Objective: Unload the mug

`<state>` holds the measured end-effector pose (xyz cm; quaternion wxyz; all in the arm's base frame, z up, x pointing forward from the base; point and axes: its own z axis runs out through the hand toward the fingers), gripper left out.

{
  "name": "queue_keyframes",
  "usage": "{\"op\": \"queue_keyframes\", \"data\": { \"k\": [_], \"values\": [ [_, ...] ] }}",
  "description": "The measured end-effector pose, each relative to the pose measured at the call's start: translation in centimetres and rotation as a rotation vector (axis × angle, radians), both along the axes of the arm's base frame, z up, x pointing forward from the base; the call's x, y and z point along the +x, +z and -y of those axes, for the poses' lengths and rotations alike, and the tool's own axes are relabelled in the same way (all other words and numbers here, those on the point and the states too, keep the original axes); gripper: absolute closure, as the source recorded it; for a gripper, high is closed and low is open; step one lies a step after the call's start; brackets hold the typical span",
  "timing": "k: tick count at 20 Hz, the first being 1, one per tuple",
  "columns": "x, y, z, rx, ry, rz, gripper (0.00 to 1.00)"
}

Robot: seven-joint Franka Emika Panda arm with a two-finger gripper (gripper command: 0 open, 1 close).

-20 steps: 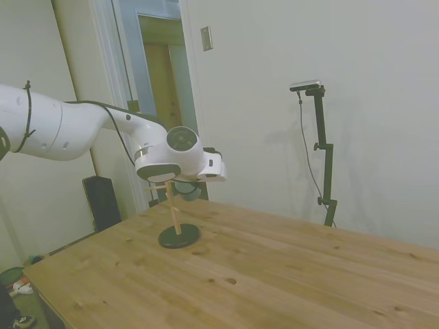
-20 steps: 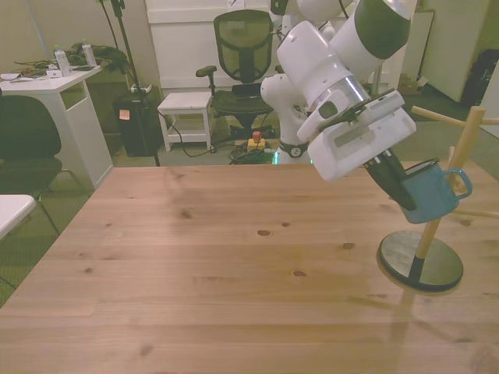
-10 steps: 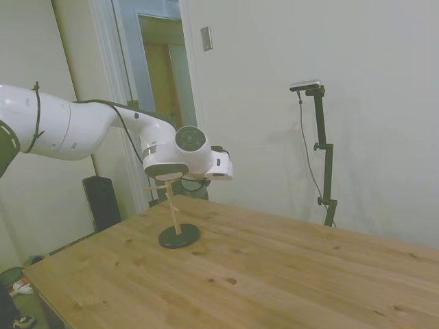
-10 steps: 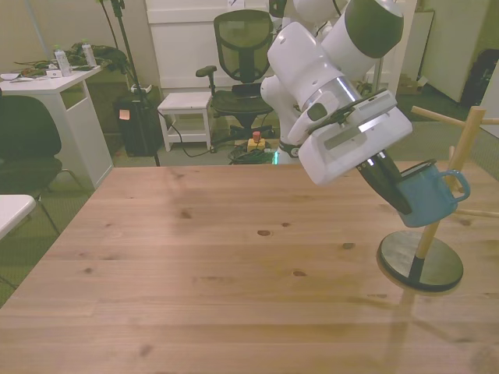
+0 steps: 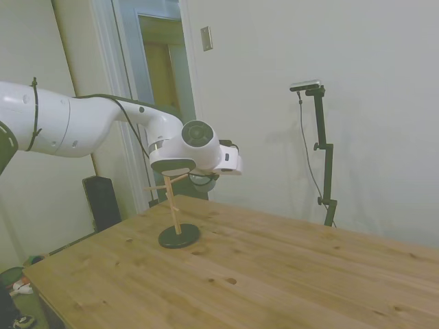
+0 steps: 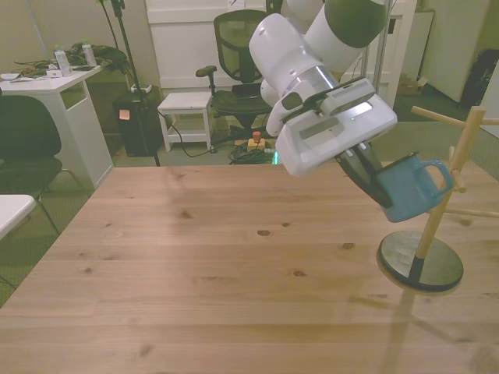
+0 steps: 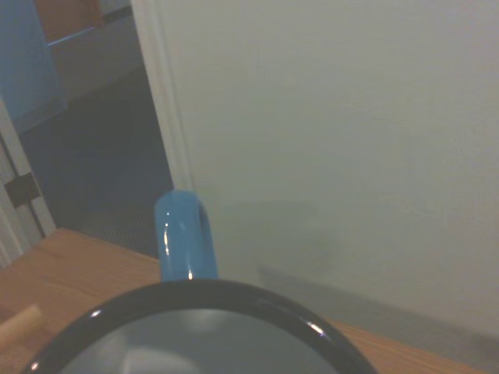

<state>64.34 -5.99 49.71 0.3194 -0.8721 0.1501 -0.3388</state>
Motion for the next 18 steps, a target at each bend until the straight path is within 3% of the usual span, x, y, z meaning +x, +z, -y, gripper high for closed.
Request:
{"op": "queue_keyframes", "data": {
  "k": [8, 18],
  "values": [
    [-1.6, 1.6, 6.6, 0.013, -0.143, -0.019, 1.00],
    [-3.8, -0.6, 13.4, -0.038, -0.273, -0.259, 1.00]
  ]
}}
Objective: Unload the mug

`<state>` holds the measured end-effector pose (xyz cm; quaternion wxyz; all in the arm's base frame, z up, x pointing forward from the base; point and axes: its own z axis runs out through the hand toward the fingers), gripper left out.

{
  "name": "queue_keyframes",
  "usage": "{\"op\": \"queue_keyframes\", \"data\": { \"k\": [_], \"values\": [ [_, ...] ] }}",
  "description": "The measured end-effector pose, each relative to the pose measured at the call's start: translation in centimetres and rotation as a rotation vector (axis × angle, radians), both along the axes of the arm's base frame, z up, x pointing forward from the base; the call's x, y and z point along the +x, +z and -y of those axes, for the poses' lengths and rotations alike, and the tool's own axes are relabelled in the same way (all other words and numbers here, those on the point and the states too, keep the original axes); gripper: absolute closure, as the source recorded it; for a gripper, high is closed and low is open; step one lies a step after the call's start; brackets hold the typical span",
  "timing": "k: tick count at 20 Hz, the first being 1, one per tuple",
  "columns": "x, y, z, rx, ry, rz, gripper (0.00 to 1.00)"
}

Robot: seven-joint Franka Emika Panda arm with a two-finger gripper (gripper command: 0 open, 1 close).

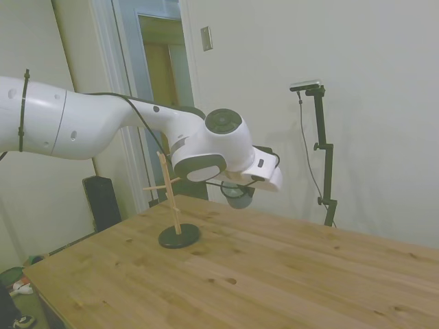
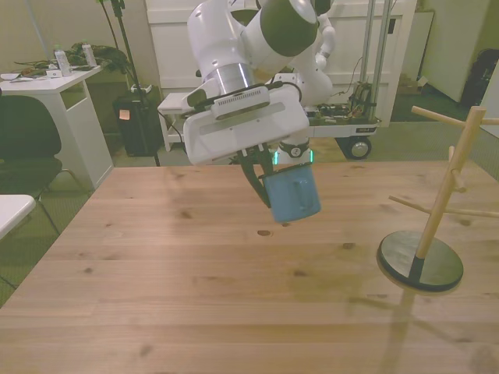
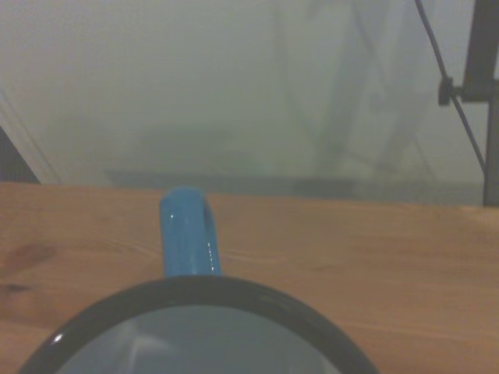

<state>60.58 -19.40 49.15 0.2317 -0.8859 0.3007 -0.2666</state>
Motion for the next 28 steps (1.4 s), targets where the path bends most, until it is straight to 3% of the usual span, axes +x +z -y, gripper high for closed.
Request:
{"op": "queue_keyframes", "data": {
  "k": [13, 28],
  "values": [
    [0.1, -6.0, 2.2, -0.079, -0.006, -0.233, 1.00],
    [-1.0, -9.7, 4.3, -0.112, -0.020, -0.341, 1.00]
  ]
}}
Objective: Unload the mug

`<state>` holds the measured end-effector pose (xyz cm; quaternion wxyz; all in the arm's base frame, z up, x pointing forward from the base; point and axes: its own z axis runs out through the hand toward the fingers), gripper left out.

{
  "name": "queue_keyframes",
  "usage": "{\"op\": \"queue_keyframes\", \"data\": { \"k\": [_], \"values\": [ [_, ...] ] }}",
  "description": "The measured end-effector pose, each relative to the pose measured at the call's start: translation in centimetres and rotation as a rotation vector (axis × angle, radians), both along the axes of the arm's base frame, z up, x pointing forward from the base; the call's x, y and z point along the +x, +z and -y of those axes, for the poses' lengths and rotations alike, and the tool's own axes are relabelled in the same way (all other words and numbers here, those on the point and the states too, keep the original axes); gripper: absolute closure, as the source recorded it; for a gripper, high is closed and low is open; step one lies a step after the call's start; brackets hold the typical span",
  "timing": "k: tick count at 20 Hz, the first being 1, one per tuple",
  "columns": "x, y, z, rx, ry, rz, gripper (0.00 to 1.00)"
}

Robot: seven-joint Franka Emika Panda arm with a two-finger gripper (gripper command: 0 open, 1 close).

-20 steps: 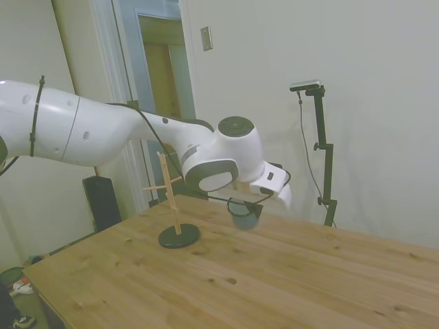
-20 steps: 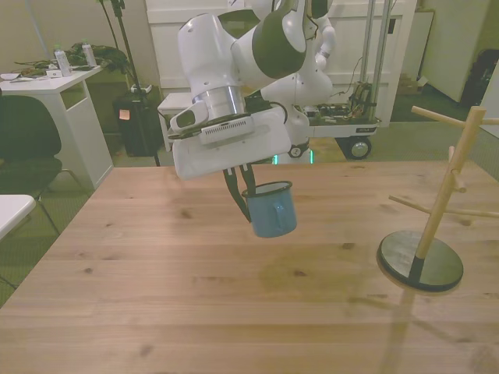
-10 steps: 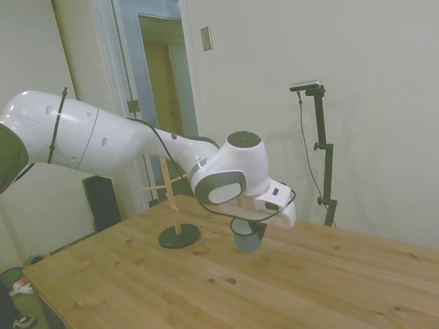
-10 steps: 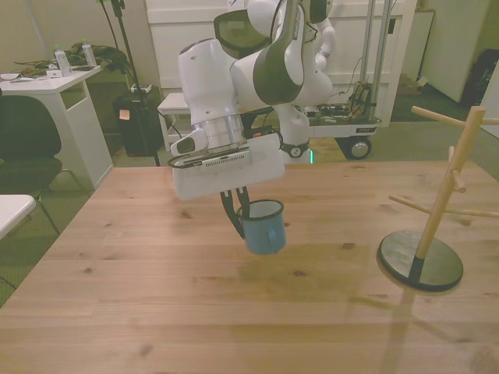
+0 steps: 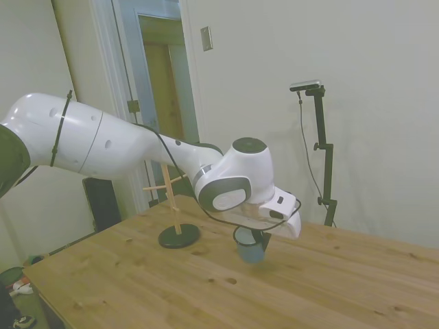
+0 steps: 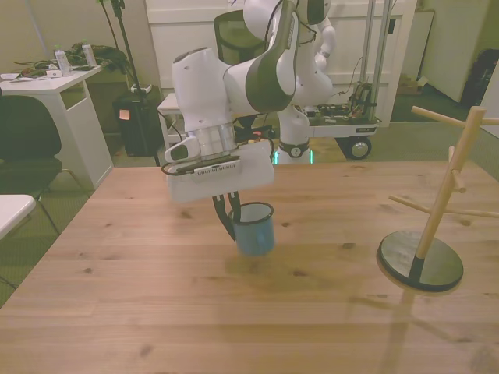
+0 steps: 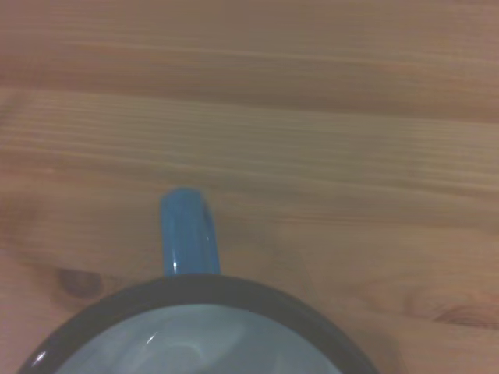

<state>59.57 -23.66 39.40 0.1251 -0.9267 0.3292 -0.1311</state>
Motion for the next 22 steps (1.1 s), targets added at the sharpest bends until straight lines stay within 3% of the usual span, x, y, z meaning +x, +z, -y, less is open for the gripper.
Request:
{"op": "queue_keyframes", "data": {
  "k": [6, 22],
  "values": [
    [-0.7, -1.9, 0.6, 0.011, -0.013, -0.034, 1.00],
    [-1.0, -1.5, 1.0, -0.013, 0.008, -0.089, 1.00]
  ]
}}
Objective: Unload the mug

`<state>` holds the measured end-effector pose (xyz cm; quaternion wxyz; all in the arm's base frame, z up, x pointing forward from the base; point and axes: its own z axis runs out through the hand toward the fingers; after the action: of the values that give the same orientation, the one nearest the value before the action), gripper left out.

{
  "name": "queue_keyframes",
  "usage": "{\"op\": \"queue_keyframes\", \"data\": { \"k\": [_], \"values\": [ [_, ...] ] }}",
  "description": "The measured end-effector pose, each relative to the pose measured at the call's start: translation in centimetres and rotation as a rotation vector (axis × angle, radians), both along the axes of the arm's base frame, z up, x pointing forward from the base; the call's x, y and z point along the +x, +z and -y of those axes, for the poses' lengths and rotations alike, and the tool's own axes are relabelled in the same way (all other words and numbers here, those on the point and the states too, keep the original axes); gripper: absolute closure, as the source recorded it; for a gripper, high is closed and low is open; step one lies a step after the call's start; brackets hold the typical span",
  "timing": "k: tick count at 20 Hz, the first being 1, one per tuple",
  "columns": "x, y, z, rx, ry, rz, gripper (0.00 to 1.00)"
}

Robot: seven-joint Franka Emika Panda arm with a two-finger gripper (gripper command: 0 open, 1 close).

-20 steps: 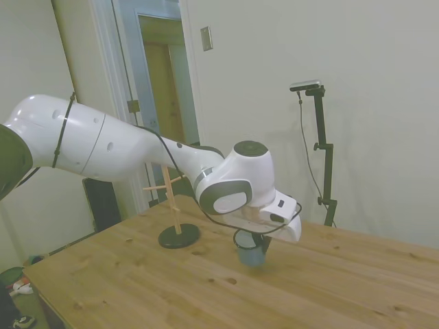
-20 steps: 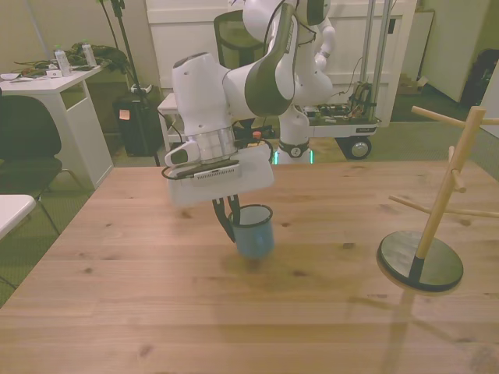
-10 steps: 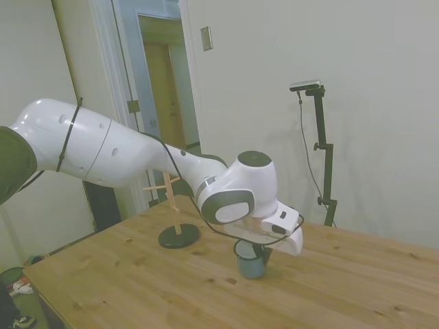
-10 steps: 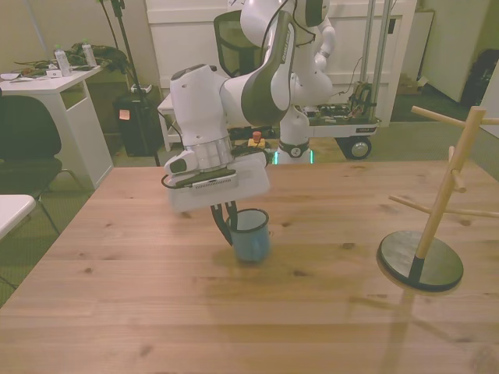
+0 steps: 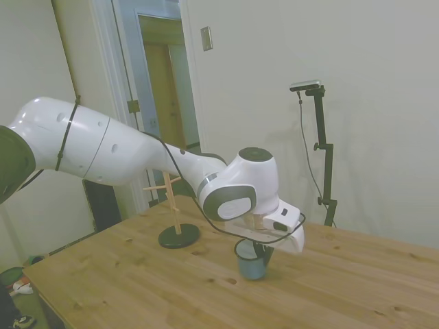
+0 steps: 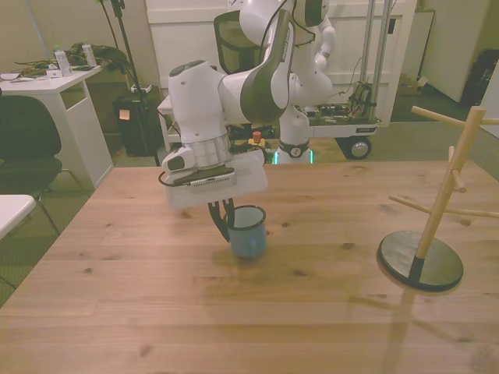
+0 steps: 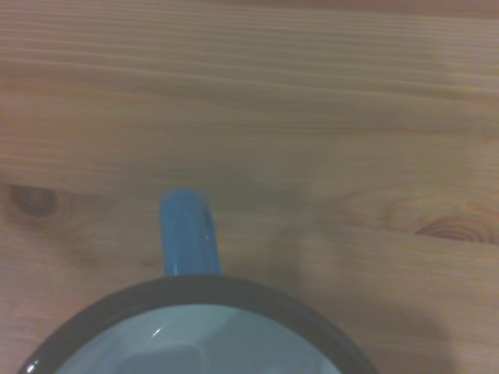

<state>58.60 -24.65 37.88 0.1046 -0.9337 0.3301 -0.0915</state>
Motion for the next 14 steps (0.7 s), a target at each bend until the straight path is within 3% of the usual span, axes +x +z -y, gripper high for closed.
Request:
{"op": "queue_keyframes", "data": {
  "k": [12, 13, 14],
  "values": [
    [-0.21, -0.71, 0.54, -0.017, -0.019, -0.030, 1.00],
    [-0.20, -0.70, 0.54, -0.017, -0.021, -0.031, 0.00],
    [-0.19, -0.70, 0.54, -0.016, -0.023, -0.031, 0.00]
  ]
}}
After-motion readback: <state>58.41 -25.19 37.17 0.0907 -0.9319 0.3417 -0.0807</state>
